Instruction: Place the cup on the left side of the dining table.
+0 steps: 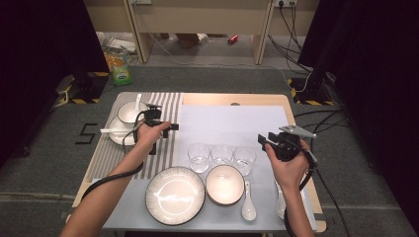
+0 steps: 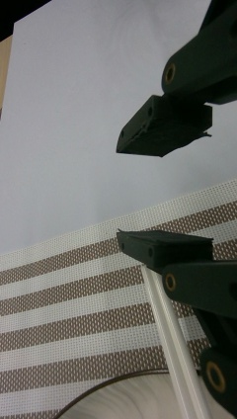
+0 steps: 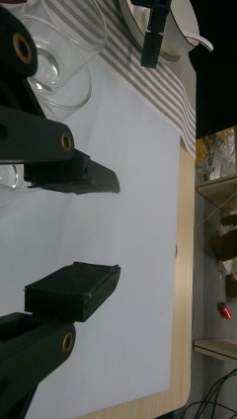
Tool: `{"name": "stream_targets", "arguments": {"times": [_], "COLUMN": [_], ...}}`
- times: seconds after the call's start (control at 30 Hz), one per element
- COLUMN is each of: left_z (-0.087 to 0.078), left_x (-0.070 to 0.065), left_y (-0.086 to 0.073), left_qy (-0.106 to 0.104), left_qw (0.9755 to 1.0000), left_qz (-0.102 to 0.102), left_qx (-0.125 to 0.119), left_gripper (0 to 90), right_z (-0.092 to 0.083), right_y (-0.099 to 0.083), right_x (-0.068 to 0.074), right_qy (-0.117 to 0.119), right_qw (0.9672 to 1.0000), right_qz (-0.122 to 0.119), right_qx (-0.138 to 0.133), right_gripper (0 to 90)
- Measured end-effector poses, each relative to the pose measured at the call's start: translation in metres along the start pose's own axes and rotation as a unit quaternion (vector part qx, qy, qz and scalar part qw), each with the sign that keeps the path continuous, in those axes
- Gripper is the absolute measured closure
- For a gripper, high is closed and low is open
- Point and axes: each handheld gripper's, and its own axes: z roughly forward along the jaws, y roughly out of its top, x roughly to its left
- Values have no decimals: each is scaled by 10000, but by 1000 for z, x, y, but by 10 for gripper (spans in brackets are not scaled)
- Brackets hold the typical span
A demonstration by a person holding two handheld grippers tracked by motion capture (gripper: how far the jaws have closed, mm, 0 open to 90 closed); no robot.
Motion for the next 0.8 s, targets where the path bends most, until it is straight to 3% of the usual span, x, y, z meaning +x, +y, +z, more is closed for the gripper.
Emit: {"name": "stream_targets", "arguments": {"times": [0.33, 0.6, 0.8], "left_z": [-5, -4, 3], "left_x": [4, -6, -11], "left_y": [-1, 5, 8], "left_qy": [87, 10, 42], "left_qw": [10000, 9997, 9996], "left_qz": [9, 142, 233], "left_qx": [-20, -201, -176], "left_gripper": [520, 499, 489], "right_z": [0, 1, 1], "right_y": [0, 0, -1], "right_x": [0, 1, 1], "right_qy": [-11, -7, -5], "right_qw": [10000, 10000, 10000], "right_qz": [-1, -24, -6], "right_qx": [14, 21, 38], "right_gripper": [549, 549, 550]}}
